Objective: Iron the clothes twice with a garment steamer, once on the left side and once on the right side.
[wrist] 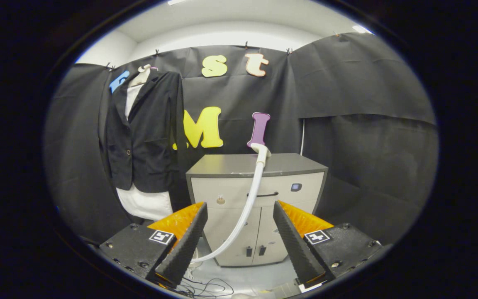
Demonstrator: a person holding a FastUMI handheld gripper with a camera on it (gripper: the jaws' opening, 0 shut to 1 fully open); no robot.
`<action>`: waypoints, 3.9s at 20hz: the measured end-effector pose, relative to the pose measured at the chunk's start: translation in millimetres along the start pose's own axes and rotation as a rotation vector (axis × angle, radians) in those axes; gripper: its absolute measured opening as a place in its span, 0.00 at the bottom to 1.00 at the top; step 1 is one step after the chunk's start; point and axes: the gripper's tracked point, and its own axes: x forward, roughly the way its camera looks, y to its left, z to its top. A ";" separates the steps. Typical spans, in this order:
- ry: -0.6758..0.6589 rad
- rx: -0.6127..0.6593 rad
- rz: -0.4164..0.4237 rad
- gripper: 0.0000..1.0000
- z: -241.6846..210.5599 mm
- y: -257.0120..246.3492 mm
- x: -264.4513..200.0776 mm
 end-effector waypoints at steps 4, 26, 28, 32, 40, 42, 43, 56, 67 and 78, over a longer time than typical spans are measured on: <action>-0.011 0.004 -0.009 0.99 11.3 -4.9 10.2; -0.085 -0.041 0.167 0.99 184.2 -21.4 215.8; -0.054 -0.035 0.192 0.99 182.9 -22.9 242.1; 0.026 -0.024 0.171 0.99 170.8 -47.3 293.4; 0.212 -0.020 0.144 0.99 108.4 -71.9 365.5; 0.232 -0.012 0.159 0.99 101.6 -71.4 373.1; 0.250 -0.002 0.160 0.99 96.9 -71.3 376.7; 0.421 0.374 0.263 0.52 68.9 -68.4 402.0; 0.275 0.244 0.151 0.38 108.1 -61.5 375.3; 0.142 0.204 0.211 0.38 180.6 35.1 268.4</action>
